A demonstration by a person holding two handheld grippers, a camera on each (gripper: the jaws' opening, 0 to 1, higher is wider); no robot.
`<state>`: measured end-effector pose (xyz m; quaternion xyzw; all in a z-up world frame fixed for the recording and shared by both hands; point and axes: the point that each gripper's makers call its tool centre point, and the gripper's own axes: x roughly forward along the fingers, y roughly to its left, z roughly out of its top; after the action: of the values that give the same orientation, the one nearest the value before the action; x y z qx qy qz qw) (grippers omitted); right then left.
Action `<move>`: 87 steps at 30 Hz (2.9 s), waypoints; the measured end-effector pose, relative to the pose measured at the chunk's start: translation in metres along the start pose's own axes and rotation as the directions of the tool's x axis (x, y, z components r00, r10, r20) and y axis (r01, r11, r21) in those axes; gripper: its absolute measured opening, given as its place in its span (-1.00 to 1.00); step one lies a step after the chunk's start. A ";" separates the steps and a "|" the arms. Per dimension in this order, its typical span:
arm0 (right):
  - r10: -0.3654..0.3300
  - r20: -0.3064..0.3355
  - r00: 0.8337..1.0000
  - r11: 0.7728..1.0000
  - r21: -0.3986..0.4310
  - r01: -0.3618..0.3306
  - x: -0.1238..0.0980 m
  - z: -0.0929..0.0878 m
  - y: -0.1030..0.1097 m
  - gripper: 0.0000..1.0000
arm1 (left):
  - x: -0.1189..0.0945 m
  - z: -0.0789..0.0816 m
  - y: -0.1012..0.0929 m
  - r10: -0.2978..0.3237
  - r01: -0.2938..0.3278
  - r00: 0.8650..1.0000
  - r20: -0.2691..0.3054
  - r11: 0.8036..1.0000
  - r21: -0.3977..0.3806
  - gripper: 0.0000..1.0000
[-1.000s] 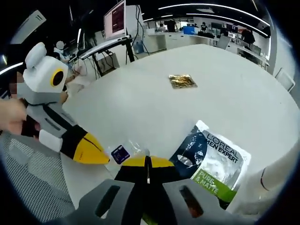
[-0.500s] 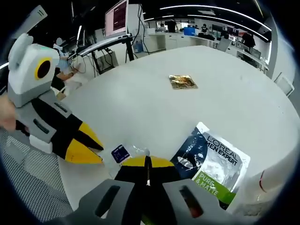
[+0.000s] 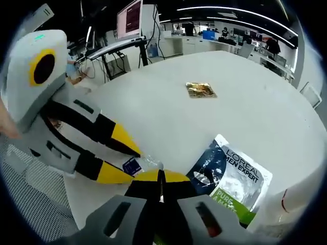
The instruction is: Arrange the skincare products in the storage area until every visible bottle or jar stands upright without overlapping.
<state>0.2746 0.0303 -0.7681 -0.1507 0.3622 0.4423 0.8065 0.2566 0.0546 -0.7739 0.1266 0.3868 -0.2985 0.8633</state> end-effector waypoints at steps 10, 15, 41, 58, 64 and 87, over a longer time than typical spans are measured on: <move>-0.043 0.088 0.995 0.963 -0.262 0.065 -0.015 0.017 -0.003 -0.90 | -0.005 0.008 -0.003 0.026 -0.027 0.999 0.029 0.999 0.021 -0.58; -0.040 0.106 0.994 0.970 -0.236 0.065 -0.022 0.016 -0.006 -0.76 | -0.004 0.008 0.001 0.053 -0.053 0.998 0.030 0.999 -0.004 -0.58; 0.086 -0.014 0.996 0.930 -0.357 -0.085 -0.013 -0.020 0.029 -0.42 | -0.002 0.006 0.003 0.072 -0.070 0.997 0.019 0.995 -0.068 -0.60; 0.078 -0.013 0.997 0.925 -0.372 -0.077 -0.015 -0.019 0.029 -0.44 | -0.002 0.006 0.001 0.058 -0.057 0.998 0.010 0.996 -0.070 -0.59; 0.083 0.017 0.996 0.933 -0.351 -0.072 -0.019 -0.012 0.030 -0.41 | -0.003 0.006 0.001 0.059 -0.058 0.998 0.008 0.996 -0.061 -0.58; 0.005 0.100 0.995 0.959 -0.281 0.024 -0.057 -0.014 0.019 -0.16 | -0.025 0.017 -0.002 0.064 -0.061 0.997 0.047 0.995 -0.080 -0.47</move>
<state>0.2330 -0.0017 -0.7354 -0.2437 0.2541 0.4924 0.7960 0.2525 0.0561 -0.7438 0.0974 0.3725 -0.2591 0.8858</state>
